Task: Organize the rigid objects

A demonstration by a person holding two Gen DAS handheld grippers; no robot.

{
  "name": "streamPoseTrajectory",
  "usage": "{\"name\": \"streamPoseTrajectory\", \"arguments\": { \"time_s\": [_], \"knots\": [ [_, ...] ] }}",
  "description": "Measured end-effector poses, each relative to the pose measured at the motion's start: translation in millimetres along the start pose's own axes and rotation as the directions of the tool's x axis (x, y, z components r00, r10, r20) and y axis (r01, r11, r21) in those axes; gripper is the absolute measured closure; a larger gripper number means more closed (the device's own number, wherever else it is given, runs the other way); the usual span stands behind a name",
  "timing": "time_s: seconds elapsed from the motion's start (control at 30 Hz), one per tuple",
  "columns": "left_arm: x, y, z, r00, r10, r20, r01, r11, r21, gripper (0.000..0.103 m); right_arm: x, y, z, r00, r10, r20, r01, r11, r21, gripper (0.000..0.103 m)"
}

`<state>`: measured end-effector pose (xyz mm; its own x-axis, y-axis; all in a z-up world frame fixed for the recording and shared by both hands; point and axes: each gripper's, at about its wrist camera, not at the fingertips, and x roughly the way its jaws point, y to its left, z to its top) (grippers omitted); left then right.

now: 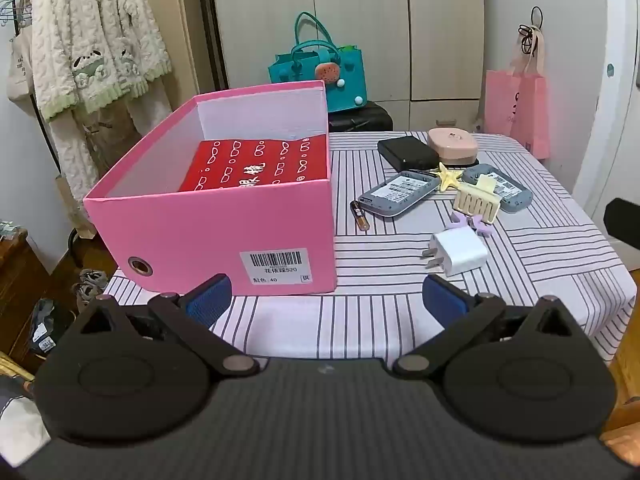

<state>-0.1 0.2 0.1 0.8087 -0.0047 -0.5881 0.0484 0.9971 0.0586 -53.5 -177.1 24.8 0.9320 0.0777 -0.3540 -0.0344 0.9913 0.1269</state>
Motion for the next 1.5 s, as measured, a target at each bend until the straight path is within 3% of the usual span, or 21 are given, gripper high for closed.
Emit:
{"name": "streamPoseTrajectory", "arguments": {
  "time_s": [1.5],
  "knots": [
    [-1.0,-3.6,-7.9,1.0,0.008,0.011,-0.008,1.0,0.01,0.0,3.7,-4.4,-6.3,0.999,-0.033,-0.013,0.033,0.999,-0.017,0.0]
  ]
}}
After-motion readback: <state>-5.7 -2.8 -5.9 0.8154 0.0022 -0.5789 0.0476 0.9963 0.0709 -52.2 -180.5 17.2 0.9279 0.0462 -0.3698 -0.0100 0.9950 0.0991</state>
